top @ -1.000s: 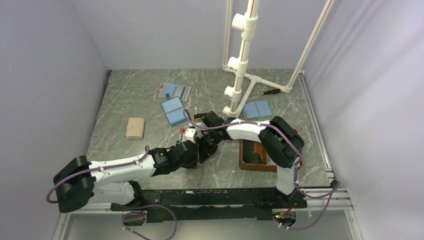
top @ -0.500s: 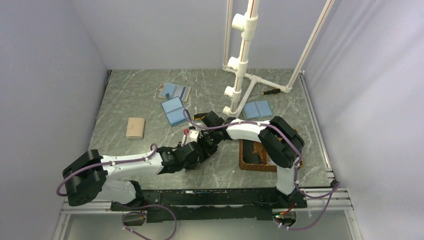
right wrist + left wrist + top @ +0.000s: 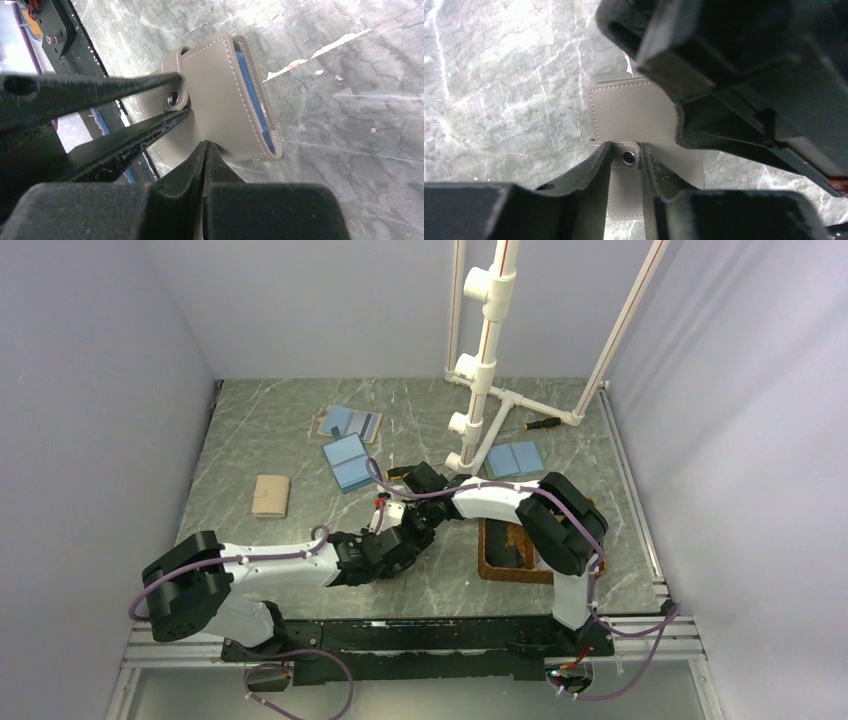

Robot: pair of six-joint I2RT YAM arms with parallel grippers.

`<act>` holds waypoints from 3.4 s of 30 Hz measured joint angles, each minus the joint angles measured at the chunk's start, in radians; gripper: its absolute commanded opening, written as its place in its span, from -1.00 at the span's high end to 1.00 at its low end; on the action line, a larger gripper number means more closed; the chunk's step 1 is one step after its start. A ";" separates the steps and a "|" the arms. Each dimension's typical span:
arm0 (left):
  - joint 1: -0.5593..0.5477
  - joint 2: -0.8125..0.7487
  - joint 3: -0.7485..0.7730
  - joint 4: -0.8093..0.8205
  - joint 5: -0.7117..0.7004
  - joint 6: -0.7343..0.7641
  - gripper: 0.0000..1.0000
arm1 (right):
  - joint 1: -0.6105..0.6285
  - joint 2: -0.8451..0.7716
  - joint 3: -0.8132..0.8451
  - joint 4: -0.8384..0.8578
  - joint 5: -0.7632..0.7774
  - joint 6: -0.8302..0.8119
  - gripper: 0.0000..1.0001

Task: Take the credit cards out of the card holder
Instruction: Open the card holder at the center of the board, then remove the credit card from the card holder.

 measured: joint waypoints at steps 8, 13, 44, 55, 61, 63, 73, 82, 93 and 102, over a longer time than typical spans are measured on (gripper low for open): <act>-0.014 0.016 0.024 -0.018 -0.041 -0.030 1.00 | 0.000 0.001 0.000 -0.001 -0.001 0.000 1.00; -0.013 -0.025 -0.001 -0.030 -0.055 -0.047 1.00 | 0.000 0.003 0.003 -0.004 -0.001 0.000 1.00; 0.211 -0.599 -0.219 0.110 0.285 -0.085 1.00 | -0.013 -0.177 0.166 -0.485 -0.317 -0.724 0.38; 0.212 -0.454 -0.154 0.270 0.466 -0.053 1.00 | -0.060 -0.239 0.166 -0.557 -0.315 -0.832 0.38; 0.214 -0.460 -0.150 0.274 0.475 -0.048 1.00 | -0.060 -0.239 0.166 -0.570 -0.314 -0.853 0.39; 0.214 -0.477 -0.151 0.269 0.467 -0.049 1.00 | -0.061 -0.239 0.166 -0.575 -0.312 -0.863 0.39; 0.230 -0.535 -0.172 0.225 0.417 -0.060 1.00 | -0.064 -0.239 0.166 -0.620 -0.315 -0.928 0.39; 0.285 -0.540 -0.282 0.006 0.247 -0.208 1.00 | -0.064 -0.239 0.163 -0.633 -0.312 -0.967 0.39; 0.313 -0.400 -0.256 -0.137 0.183 -0.259 1.00 | -0.032 -0.226 0.104 -0.522 -0.217 -0.860 0.72; 0.323 -0.421 -0.251 -0.194 0.169 -0.306 0.39 | 0.044 -0.102 0.067 -0.220 -0.083 -0.463 1.00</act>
